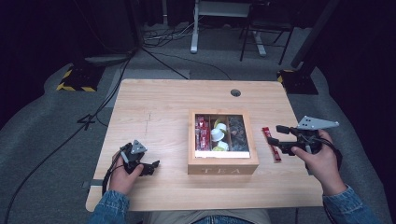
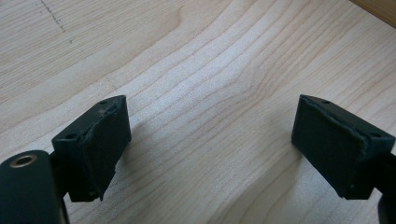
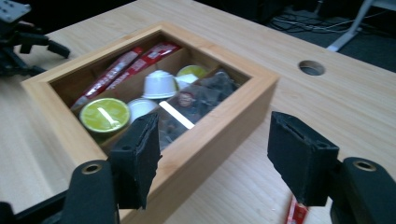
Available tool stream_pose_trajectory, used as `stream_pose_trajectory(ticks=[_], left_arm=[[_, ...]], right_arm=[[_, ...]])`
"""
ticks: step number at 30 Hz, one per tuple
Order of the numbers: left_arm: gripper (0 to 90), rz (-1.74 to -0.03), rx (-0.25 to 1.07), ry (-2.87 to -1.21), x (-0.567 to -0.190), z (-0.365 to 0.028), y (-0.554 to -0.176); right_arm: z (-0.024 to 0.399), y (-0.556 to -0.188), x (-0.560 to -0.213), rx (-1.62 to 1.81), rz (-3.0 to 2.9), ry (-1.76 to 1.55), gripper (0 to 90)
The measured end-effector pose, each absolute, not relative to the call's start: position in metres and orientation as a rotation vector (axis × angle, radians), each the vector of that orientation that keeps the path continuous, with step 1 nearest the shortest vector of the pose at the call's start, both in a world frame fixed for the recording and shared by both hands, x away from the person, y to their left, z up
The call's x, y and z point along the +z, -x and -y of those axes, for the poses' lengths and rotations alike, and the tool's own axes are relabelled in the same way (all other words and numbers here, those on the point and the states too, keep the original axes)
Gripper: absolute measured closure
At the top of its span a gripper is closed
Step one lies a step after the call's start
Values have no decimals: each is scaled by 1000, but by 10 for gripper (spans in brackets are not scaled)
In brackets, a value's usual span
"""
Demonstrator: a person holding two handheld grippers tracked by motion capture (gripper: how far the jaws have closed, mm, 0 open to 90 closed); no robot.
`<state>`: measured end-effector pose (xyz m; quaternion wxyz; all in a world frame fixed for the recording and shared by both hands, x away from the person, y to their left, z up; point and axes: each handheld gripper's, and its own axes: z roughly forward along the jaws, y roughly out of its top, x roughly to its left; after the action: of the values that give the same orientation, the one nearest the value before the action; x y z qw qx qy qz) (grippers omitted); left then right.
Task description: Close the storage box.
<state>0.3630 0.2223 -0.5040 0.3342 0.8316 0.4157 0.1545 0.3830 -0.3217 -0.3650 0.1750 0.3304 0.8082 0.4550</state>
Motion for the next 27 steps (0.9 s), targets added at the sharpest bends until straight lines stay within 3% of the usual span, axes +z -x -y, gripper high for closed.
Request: stream_pose_trajectory(ticks=[12, 27], left_arm=[[120, -1087, 400, -2168, -504, -222, -363], [116, -1082, 409, -2170, -504, -223, -364]], right_arm=[[371, -393, -371, 1146, -2214, -1108, 306], [410, -414, -426, 993, -2184, -1281, 278]])
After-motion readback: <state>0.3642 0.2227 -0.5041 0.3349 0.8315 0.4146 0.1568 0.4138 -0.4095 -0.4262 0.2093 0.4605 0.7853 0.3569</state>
